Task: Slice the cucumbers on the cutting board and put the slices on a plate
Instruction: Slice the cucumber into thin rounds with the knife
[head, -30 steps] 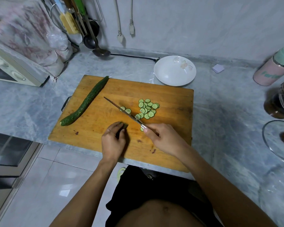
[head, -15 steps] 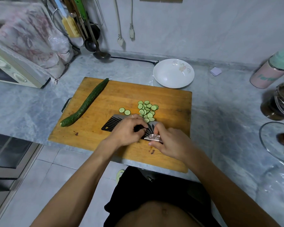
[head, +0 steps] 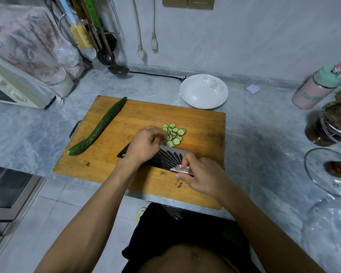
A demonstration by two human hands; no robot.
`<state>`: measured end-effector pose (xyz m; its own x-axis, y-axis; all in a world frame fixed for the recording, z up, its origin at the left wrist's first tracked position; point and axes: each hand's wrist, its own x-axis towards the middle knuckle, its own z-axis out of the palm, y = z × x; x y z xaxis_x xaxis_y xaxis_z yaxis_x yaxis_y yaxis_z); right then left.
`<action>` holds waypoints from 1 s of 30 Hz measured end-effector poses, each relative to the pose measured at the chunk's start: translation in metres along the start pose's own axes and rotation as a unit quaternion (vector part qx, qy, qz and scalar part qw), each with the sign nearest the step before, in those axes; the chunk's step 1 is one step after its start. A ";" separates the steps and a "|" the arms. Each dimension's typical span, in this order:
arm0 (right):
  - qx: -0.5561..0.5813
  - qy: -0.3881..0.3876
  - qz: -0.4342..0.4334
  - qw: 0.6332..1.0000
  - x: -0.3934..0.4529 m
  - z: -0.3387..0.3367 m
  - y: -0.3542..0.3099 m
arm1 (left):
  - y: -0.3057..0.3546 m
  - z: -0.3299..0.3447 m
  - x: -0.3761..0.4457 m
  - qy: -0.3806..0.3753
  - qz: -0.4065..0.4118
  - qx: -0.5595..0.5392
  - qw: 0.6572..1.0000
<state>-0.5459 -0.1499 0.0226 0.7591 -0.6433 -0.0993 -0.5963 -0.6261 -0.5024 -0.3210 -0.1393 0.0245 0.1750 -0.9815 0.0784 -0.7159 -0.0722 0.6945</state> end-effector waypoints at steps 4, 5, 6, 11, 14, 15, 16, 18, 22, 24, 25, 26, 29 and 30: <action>0.154 0.028 0.087 0.984 -0.006 0.004 0.008 | 0.001 -0.016 -0.023 0.208 -0.009 -0.042 0.977; 0.190 0.036 0.108 0.975 -0.006 0.004 0.009 | -0.001 -0.016 -0.030 0.237 -0.008 -0.043 0.971; 0.214 0.043 0.127 0.967 -0.006 0.003 0.011 | -0.004 -0.016 -0.035 0.250 -0.010 -0.042 0.967; 0.287 0.100 0.175 0.937 -0.009 -0.002 0.012 | -0.030 0.003 -0.035 0.028 -0.160 0.118 0.980; 0.343 0.129 0.194 0.910 -0.013 -0.007 0.012 | -0.034 0.007 -0.015 -0.090 -0.225 0.230 0.943; 0.353 0.134 0.197 0.905 -0.014 -0.008 0.011 | -0.033 0.009 -0.007 -0.112 -0.233 0.228 0.939; 0.359 0.135 0.198 0.902 -0.016 -0.009 0.012 | -0.032 0.011 -0.001 -0.129 -0.238 0.213 0.939; 0.368 0.136 0.195 0.899 -0.020 -0.009 0.013 | -0.032 0.019 0.007 -0.147 -0.232 0.188 0.943; 0.365 0.138 0.202 0.898 -0.022 -0.008 0.016 | -0.027 0.036 0.006 -0.149 -0.156 0.182 0.959; 0.369 0.140 0.206 0.895 -0.022 -0.009 0.017 | -0.026 0.040 0.003 -0.151 -0.137 0.135 0.970; 0.372 0.140 0.207 0.894 -0.022 -0.009 0.018 | -0.025 0.041 0.002 -0.153 -0.141 0.112 0.972; 0.375 0.140 0.209 0.892 -0.022 -0.010 0.019 | -0.023 0.041 0.002 -0.158 -0.145 0.103 0.971; 0.389 0.135 0.213 0.886 -0.022 -0.011 0.021 | -0.015 0.045 0.001 -0.173 -0.177 0.142 0.958; 0.394 0.134 0.213 0.884 -0.022 -0.011 0.021 | -0.012 0.047 0.002 -0.161 -0.184 0.154 0.957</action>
<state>-0.5780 -0.1543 0.0238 0.3568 -0.8944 -0.2699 -0.3667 0.1316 -0.9210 -0.3445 -0.1485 -0.0173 0.2716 -0.8795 -0.3908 -0.8194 -0.4243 0.3853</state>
